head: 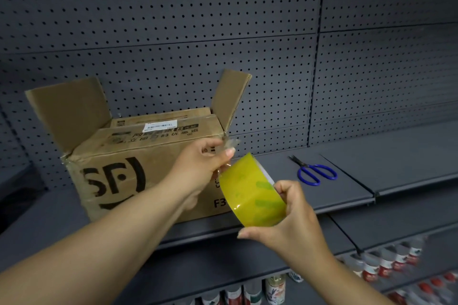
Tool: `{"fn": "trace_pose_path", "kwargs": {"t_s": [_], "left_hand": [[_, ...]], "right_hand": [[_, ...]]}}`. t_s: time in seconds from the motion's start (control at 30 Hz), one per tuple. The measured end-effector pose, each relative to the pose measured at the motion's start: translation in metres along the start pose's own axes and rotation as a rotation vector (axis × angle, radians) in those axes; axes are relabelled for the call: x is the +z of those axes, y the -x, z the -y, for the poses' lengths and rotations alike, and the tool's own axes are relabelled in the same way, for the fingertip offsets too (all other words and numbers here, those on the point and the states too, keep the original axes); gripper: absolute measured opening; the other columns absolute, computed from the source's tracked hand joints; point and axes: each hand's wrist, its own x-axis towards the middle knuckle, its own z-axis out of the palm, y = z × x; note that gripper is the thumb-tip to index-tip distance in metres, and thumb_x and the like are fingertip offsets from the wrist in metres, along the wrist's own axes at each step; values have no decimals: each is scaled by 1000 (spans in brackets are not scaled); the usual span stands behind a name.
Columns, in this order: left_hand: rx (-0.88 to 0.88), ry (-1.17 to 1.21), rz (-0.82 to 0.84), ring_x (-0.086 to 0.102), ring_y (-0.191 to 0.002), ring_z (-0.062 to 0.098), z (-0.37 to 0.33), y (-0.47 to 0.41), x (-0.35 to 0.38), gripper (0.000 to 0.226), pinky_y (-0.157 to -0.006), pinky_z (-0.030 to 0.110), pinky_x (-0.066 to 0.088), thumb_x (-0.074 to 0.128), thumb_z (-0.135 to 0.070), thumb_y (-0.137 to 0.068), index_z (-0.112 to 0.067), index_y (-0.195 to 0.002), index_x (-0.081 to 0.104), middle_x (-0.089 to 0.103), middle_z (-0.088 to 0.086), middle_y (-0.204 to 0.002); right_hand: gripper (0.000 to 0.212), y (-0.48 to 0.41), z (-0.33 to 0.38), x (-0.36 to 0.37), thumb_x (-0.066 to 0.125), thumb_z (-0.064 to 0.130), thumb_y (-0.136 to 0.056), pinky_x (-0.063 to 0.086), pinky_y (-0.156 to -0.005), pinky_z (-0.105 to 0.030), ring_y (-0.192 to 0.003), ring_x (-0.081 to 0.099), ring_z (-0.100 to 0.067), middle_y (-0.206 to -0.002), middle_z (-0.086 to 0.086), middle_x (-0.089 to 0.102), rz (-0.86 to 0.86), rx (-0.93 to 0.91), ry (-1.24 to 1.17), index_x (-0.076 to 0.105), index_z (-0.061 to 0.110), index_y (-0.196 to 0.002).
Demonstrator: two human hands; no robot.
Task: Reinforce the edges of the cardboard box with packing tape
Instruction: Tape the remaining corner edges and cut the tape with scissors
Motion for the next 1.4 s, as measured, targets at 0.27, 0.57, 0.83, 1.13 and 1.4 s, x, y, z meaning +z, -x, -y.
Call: {"fn": "trace_pose_path", "kwargs": {"t_s": [0.27,0.57,0.83,1.13,1.4], "left_hand": [[133,-83,-72,52,-56,10,5,-11,-3,16,-53,12,43,62,-16,-86,-11,-70,63,59,4,-64],[251,-230,-140,54,-63,14,-5,-29,-6,20,-63,26,42,63,-24,-85,-20,-66,61,63,4,-68],[389,-353,-142,54,-63,14,-12,-42,-3,15,-59,21,42,65,-28,-83,-28,-68,64,65,2,-70],[684,-814,-215,50,-69,10,-7,-54,2,26,-56,13,32,66,-36,-80,-14,-93,63,54,-7,-76],[724,-862,-309,56,-78,26,11,-64,-2,35,-75,36,43,64,-37,-79,-5,-92,70,57,6,-83]], "right_hand": [[52,-5,-12,13,87,30,-55,47,-58,-16,-67,61,-2,-79,5,66,124,15,-137,46,30,-86],[39,-11,-9,13,62,51,-63,55,-78,-43,-81,67,-20,-87,-3,72,202,-32,-387,64,26,-93],[74,-10,-13,14,60,79,-50,46,-61,-39,-64,55,-18,-65,-2,60,87,58,-451,61,12,-82],[72,-15,-11,19,60,76,-54,51,-66,-55,-67,57,-21,-69,-5,62,69,86,-486,60,10,-84],[57,-16,-18,26,52,66,-62,52,-66,-48,-69,62,-25,-76,-10,67,32,51,-348,60,12,-80]]}}
